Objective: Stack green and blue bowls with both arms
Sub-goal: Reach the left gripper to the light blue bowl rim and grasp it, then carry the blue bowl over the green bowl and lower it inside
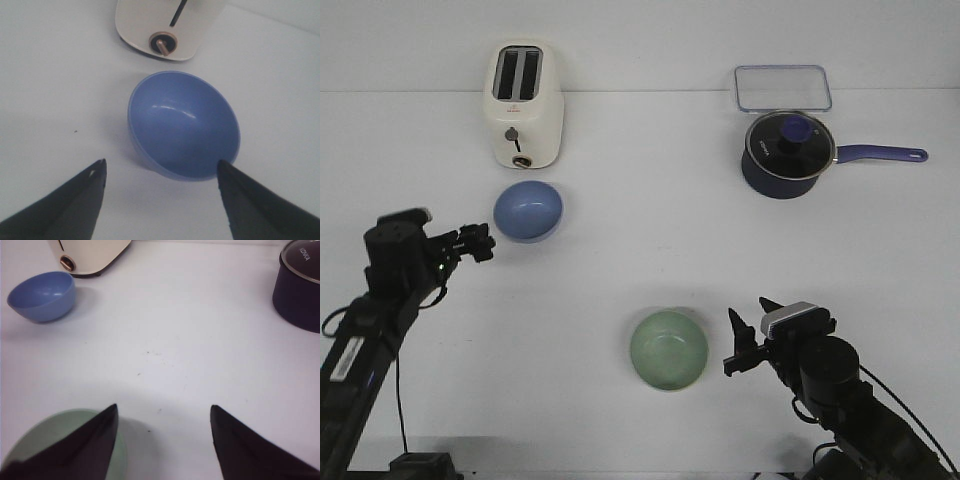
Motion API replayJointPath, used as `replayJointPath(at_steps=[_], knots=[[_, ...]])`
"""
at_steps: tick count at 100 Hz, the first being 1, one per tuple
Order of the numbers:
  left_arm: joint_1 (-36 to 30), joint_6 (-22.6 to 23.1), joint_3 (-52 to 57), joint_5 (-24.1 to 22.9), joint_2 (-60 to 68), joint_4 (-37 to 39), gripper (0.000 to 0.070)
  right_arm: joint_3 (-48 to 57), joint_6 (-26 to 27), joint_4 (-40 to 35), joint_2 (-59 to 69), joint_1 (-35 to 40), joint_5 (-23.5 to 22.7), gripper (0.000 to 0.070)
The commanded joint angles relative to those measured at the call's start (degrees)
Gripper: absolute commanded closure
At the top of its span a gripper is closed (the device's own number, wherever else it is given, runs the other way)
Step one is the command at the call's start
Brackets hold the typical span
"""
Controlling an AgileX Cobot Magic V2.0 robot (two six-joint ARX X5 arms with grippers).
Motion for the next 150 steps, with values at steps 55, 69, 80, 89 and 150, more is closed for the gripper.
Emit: replayJointPath(at_steps=[55,69,80,89,150], knots=[[-0.1,1.3,20.9,0.5,36.3,-3.9,0.0409,0.4,-1.2,0.6,0.4,0.5,3.0,0.0315],[-0.1,1.3,20.9,0.5,37.4,-3.5,0.0459,0.4,-1.2,0.7,0.4,0.5,3.1,0.0315],[-0.1,1.3,20.9,0.5,37.8,-3.7,0.0572,0.4,-1.2,0.8,0.4,0.5,3.1,0.0315],[-0.1,1.4,20.9,0.5,37.8,-3.8,0.0689,0.4,-1.2,0.8,0.4,0.5,3.1,0.0315],[-11.3,6.3,20.5,4.7,13.5,-15.3,0.0690,0.4,-1.2,0.8,0.2,0.5,4.3,0.0315]])
